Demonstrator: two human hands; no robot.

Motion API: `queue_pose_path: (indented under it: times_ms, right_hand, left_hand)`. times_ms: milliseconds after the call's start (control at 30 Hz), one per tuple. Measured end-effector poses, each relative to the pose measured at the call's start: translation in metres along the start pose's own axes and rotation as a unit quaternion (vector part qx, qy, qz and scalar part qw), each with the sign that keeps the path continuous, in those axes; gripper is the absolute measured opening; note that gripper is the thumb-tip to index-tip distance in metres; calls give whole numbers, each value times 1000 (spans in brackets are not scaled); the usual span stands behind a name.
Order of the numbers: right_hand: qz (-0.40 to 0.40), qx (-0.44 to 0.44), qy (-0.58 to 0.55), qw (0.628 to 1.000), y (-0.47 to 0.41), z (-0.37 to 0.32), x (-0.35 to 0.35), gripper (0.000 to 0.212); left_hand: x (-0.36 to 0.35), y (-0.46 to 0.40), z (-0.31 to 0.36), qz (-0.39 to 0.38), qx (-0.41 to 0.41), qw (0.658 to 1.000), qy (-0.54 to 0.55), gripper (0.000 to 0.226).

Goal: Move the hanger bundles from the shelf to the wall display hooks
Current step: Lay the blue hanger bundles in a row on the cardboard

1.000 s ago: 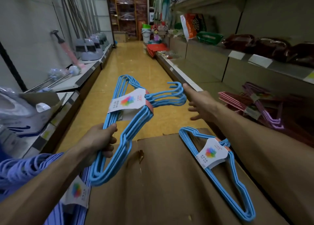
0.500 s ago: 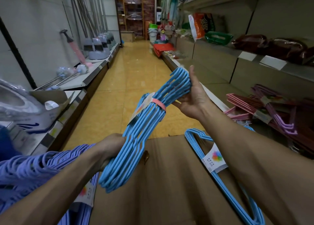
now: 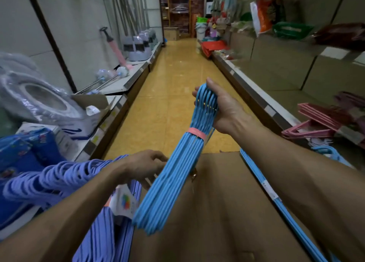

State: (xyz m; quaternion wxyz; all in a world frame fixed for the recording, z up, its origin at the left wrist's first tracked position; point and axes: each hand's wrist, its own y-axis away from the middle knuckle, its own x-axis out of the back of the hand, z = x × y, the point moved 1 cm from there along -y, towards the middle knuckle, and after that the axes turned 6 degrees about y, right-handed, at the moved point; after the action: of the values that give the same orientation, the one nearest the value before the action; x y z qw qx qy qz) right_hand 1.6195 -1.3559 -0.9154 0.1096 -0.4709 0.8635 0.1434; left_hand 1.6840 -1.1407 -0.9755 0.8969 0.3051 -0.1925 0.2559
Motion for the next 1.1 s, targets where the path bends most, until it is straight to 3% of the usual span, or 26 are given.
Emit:
queue_pose_path:
  times_ms: [100,200,333,600,1100]
  right_hand:
    - [-6,-14,58,998,-1,25,-10,41]
    - [-15,-16,83,996,0,43,-15,37]
    - [-23,-22,99,995,2,60,-20,35]
    - [-62,-39,98,993,13,108,-44,29]
    - [-103,-92,196,971,19,194,-119,57]
  left_hand:
    - [18,3,-9,55,-9,998,43,26]
    - [36,9,-16,133,-48,990,12,22]
    - [55,17,-28,204,-119,971,-47,23]
    - [74,31,-31,322,-169,931,-18,23]
    - [107,53,-86,379,-130,916,18,22]
